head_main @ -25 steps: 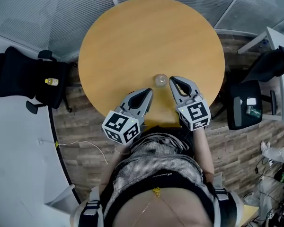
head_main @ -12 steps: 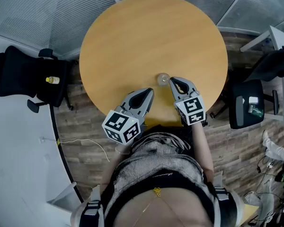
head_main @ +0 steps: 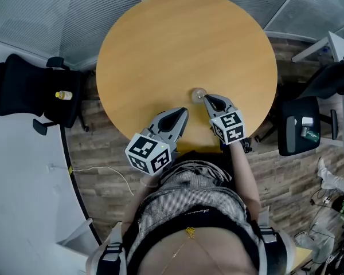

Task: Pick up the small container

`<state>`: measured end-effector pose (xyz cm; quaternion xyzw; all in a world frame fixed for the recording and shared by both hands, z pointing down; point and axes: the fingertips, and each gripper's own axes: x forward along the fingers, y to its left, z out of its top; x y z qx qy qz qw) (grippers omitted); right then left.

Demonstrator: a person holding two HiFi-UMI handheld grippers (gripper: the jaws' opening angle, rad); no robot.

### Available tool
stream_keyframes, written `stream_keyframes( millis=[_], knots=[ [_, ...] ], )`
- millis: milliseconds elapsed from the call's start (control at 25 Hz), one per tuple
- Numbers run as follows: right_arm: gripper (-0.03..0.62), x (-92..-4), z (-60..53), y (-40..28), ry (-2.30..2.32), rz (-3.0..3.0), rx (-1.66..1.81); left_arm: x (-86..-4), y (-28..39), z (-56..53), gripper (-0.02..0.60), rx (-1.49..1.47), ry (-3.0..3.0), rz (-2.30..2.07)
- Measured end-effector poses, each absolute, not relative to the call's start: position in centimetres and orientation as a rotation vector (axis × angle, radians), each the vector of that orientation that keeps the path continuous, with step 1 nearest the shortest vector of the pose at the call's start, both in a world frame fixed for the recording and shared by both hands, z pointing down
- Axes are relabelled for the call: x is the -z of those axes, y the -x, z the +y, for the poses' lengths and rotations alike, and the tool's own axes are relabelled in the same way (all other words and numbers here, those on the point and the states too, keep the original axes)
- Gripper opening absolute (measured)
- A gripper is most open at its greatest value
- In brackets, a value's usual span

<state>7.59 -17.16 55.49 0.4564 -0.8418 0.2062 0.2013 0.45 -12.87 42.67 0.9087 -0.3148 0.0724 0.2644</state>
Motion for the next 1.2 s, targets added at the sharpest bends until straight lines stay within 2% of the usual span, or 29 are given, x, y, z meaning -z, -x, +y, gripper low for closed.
stream_keyframes(
  millis=[520,1200],
  knots=[
    [0.021,-60.1,-16.3,-7.6,-1.230,-2.248,-0.671,-43.2,-0.3,-12.9,0.003,-0.209,-2.441,-0.845],
    [0.020,-61.0,-15.7,-7.3,-1.190,-2.228,-0.690,-43.5,-0.1,-12.5,0.003,-0.214,-2.426,-0.848]
  ],
)
